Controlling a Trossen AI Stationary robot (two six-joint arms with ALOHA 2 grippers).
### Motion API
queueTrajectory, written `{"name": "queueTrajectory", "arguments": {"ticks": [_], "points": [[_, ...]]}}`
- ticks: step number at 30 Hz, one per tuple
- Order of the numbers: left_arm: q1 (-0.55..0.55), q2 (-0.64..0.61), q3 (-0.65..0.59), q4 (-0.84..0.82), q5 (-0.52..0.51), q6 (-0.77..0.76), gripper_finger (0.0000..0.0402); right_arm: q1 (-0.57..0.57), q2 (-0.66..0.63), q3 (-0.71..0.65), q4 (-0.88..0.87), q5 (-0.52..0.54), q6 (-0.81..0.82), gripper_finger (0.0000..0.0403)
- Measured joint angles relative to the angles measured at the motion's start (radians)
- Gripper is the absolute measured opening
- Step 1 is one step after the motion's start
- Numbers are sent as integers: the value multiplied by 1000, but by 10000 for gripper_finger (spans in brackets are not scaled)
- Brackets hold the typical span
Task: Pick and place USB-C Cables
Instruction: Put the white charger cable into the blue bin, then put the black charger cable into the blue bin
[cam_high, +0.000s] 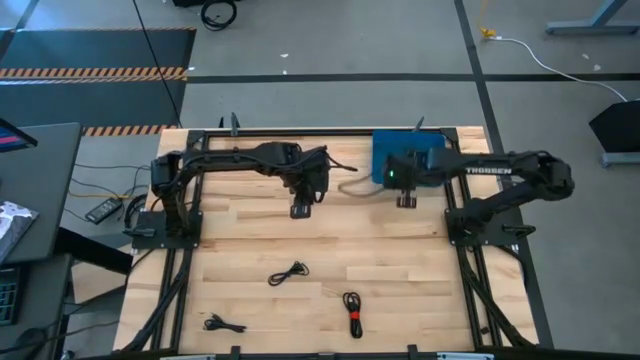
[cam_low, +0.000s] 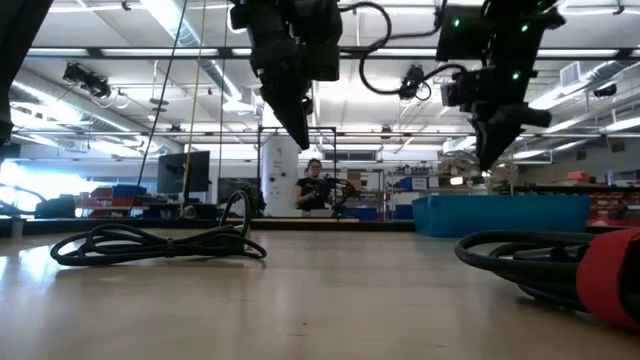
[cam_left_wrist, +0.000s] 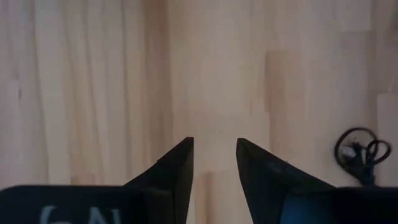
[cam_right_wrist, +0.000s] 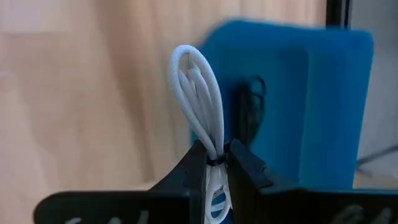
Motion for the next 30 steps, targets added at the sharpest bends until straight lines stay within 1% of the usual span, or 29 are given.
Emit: {"name": "queueTrajectory", "arguments": {"ticks": [4, 8, 13, 15, 18, 22, 26, 30], "points": [[-31, 0, 0, 20, 0, -26, 126, -137, 32, 0, 6, -36, -29, 43], [-64, 0, 0, 23, 0, -61, 126, -235, 78, 0, 11, -41, -44, 43], [-112, 0, 0, 20, 0, -101, 126, -305, 114, 0, 12, -65, -55, 43], [-130, 0, 0, 6, 0, -117, 126, -317, 121, 0, 12, -64, -55, 51], [-152, 0, 0, -9, 0, -143, 126, -331, 125, 0, 29, -54, -57, 88], [-160, -1, 1, -38, -3, -192, 126, -342, 125, 0, 63, -25, -62, 152], [-160, -15, 1, -105, -5, -270, 126, -342, 125, 0, 104, -20, -65, 209], [-159, -47, 1, -227, -4, -356, 126, -330, 124, 0, 141, -47, -58, 247]]}}
